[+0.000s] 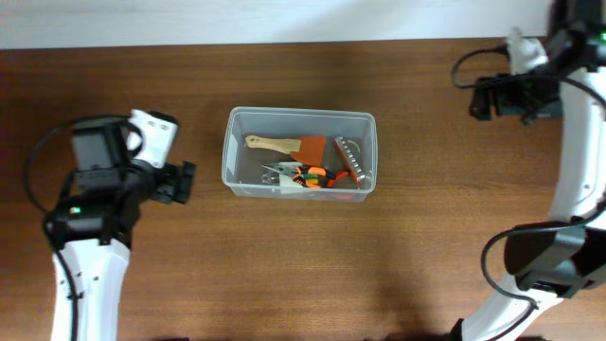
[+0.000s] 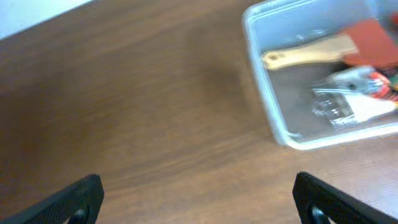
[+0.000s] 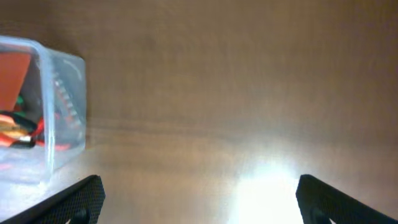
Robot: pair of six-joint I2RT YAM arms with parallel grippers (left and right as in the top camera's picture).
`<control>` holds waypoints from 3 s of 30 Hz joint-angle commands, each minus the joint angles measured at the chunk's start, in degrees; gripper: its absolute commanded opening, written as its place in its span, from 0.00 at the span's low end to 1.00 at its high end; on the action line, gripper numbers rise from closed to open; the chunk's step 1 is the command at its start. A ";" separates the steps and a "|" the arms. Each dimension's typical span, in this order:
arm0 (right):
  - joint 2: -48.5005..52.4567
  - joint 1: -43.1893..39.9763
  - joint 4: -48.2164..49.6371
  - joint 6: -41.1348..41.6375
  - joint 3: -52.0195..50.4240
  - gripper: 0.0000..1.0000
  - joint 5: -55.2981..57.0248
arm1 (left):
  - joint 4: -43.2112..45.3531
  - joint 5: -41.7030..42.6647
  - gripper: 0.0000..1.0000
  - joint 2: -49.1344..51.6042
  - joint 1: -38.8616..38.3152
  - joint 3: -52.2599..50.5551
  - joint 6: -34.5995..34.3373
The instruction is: Pack container
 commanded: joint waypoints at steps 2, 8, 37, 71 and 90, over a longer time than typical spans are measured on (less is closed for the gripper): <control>-6.10 -2.93 -2.43 3.67 -0.98 0.99 -2.25 | -2.64 -10.40 0.99 -3.15 -6.71 0.07 -2.49; -20.15 -2.62 -0.50 4.02 -9.60 0.99 -2.34 | -8.92 -13.42 0.99 -9.88 -9.14 -1.64 -12.70; -65.35 18.97 30.73 2.91 -79.08 0.99 6.78 | -4.42 -20.92 0.99 -39.39 -9.14 -21.77 -33.88; -60.11 18.97 31.82 2.91 -80.11 0.99 10.19 | -3.43 -23.89 0.99 -40.19 -9.14 -21.86 -26.32; -100.19 18.91 67.63 8.96 -110.66 0.99 6.36 | -3.43 -23.89 0.99 -40.19 -9.14 -21.86 -26.32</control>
